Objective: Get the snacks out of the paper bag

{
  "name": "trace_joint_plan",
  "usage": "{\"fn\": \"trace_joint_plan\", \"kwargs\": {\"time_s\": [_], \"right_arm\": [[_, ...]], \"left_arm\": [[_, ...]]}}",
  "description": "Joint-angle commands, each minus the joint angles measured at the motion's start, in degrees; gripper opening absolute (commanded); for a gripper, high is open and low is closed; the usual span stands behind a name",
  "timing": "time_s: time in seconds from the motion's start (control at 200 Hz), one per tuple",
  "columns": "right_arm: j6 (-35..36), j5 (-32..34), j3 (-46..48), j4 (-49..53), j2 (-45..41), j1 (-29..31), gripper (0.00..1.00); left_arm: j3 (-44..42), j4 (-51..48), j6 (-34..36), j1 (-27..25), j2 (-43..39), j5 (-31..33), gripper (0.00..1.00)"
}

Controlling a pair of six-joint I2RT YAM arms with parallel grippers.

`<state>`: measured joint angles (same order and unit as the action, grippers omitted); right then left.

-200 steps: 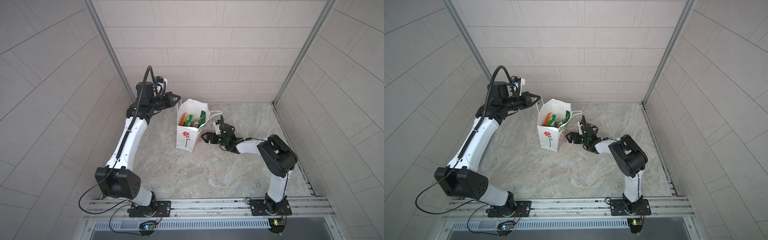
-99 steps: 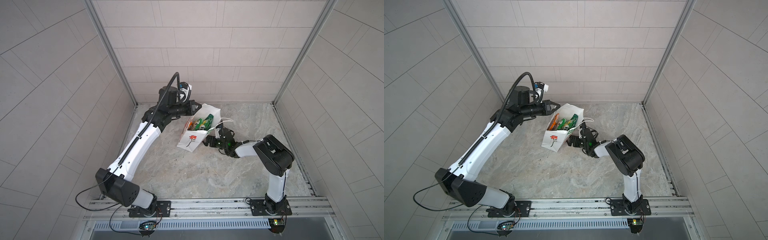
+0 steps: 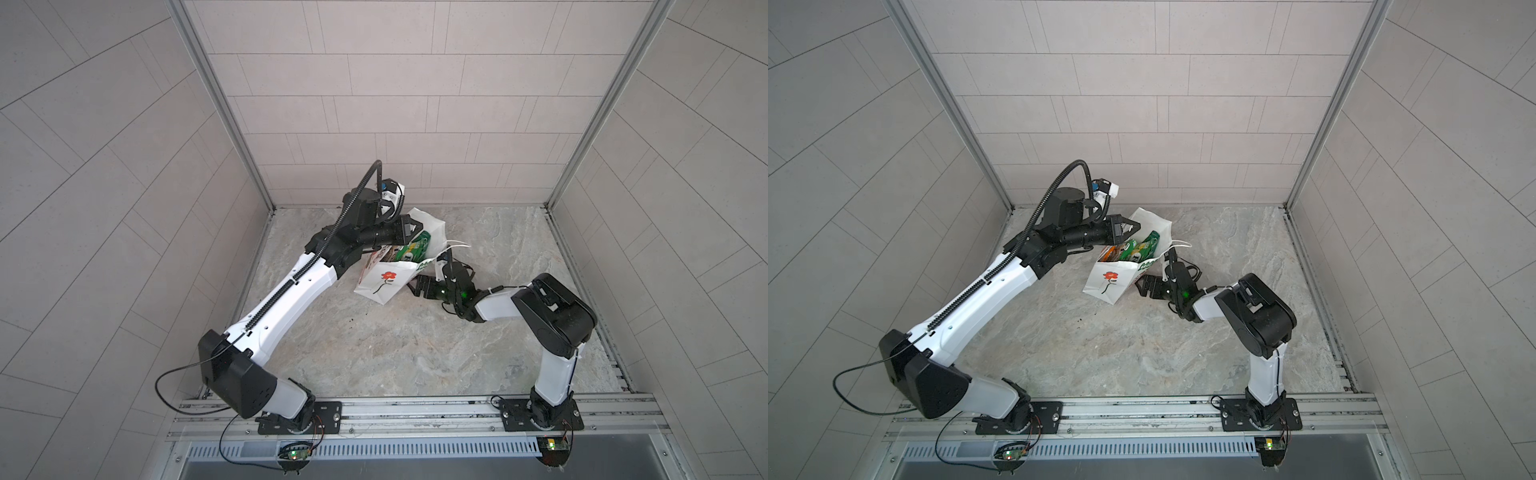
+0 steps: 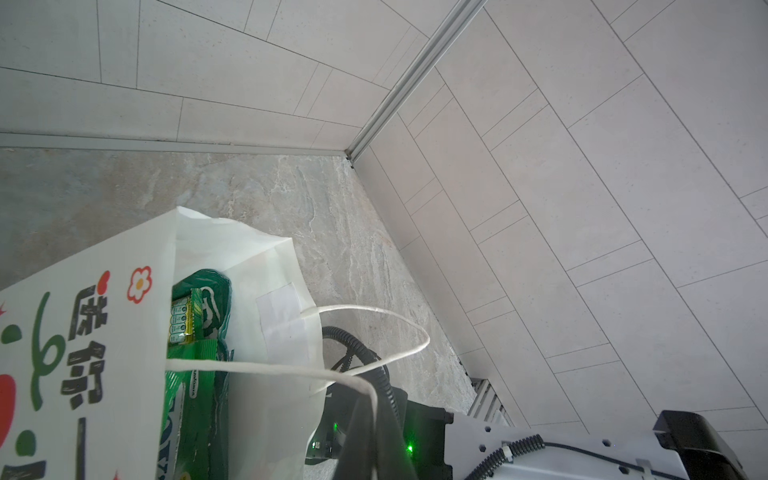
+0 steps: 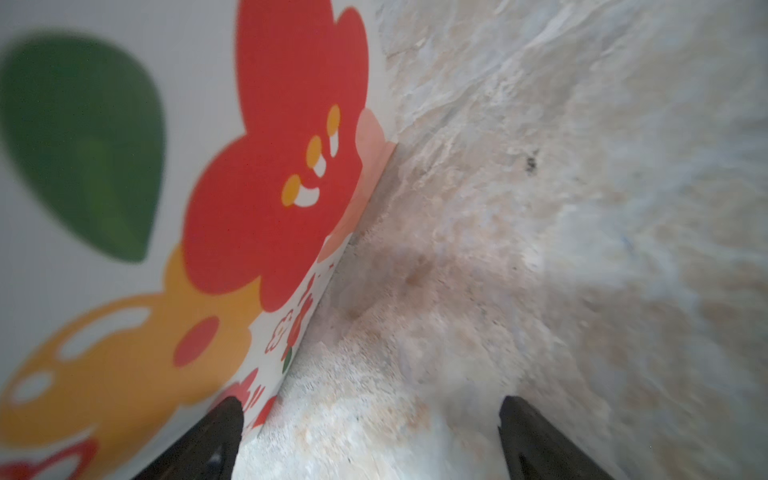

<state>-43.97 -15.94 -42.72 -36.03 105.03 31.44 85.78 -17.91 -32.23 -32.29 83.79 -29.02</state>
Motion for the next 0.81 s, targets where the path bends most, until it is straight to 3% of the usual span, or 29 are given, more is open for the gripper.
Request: {"fn": "trace_joint_plan", "kwargs": {"time_s": [0.0,0.33,0.6,0.801], "right_arm": [[1.23,6.09,4.69,7.76,-4.31,-0.64,0.98],[6.69,21.08,5.71,35.56,-22.48,-4.23,1.0],[12.06,36.58,10.15,46.08,-41.42,-7.75,0.99],[15.59,36.38,3.97,55.74,-46.54,-17.63,1.0]], "left_arm": [[-0.52,4.94,-1.35,-1.23,-2.55,-0.91,0.0],[-1.43,2.98,0.87,-1.46,-2.79,2.19,0.0],[-2.41,4.33,-0.71,-2.3,-2.61,-0.19,0.0],[-3.29,5.36,-1.17,-4.87,-2.6,-0.78,0.0]]}}
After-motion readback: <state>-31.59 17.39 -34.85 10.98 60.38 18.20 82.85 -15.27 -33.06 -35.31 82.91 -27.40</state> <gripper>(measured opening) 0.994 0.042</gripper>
